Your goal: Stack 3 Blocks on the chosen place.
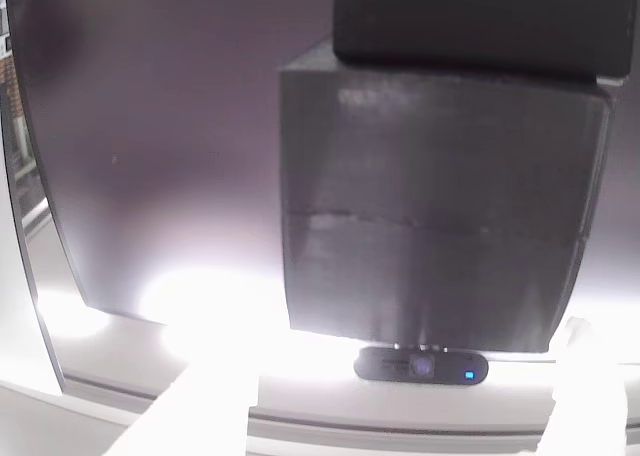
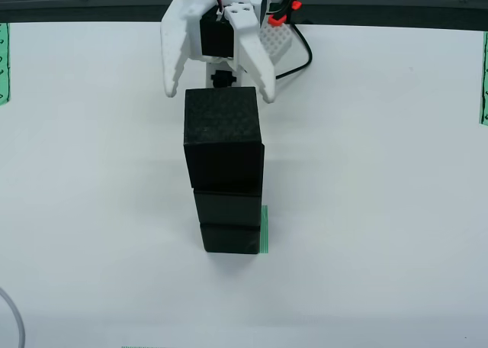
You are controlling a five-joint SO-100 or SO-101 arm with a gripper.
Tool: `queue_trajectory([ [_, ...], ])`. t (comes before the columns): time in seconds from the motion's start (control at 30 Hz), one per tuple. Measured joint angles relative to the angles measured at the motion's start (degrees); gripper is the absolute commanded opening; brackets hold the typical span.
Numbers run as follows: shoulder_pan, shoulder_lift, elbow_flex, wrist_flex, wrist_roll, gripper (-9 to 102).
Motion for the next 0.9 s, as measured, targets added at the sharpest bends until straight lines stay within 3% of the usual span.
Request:
queue_trajectory([
  [0.27, -2.46, 11.69, 1.93, 4.04, 0.62, 0],
  [0.5, -4.66, 21.18, 2.55, 6.59, 8.44, 0],
  [0.77, -7.47, 28.65, 2.90, 7.82, 46.67, 0],
  [0.9, -5.98, 33.49, 2.90, 16.17, 62.05, 0],
])
